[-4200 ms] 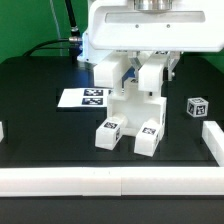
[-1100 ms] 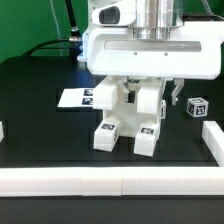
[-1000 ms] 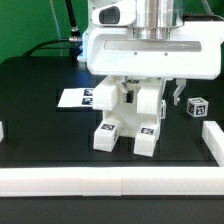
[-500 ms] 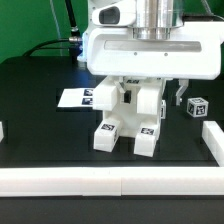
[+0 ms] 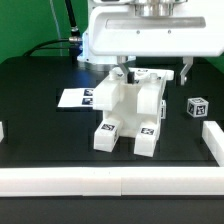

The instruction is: Assemble chair

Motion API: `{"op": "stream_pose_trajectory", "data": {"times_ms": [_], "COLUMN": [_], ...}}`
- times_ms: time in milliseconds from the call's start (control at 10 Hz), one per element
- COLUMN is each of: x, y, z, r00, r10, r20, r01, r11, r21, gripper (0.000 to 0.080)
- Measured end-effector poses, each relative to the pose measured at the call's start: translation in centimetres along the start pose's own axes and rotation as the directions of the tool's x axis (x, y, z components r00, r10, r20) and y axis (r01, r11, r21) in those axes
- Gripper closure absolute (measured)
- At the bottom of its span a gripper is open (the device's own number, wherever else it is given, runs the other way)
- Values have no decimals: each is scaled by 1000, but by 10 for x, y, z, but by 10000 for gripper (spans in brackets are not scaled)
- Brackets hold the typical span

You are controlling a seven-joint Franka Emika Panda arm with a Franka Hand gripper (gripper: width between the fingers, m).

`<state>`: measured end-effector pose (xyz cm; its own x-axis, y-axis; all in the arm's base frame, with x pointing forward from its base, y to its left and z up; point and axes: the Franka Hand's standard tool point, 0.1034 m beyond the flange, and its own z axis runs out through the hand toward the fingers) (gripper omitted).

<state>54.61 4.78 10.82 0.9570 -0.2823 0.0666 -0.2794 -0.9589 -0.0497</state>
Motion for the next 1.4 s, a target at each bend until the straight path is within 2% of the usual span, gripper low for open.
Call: {"op": "stream_pose_trajectory", "data": {"times_ms": [300, 700, 800, 1000, 1200, 1400], "x": [-15, -17, -28, -81, -115, -112], "y": [-6, -5, -10, -30, -37, -36], "z": [-33, -27, -29, -39, -36, -35], "r00": [1000, 1000, 999, 999, 998, 998], "r10": [-8, 9, 39, 54, 62, 59], "r20": [-9, 0, 3, 3, 4, 3], "r01": [8, -9, -39, -54, -62, -59], "r11": [1000, 1000, 999, 998, 997, 998], "r21": [28, 23, 26, 42, 36, 36], "gripper": [150, 150, 150, 150, 150, 150]}}
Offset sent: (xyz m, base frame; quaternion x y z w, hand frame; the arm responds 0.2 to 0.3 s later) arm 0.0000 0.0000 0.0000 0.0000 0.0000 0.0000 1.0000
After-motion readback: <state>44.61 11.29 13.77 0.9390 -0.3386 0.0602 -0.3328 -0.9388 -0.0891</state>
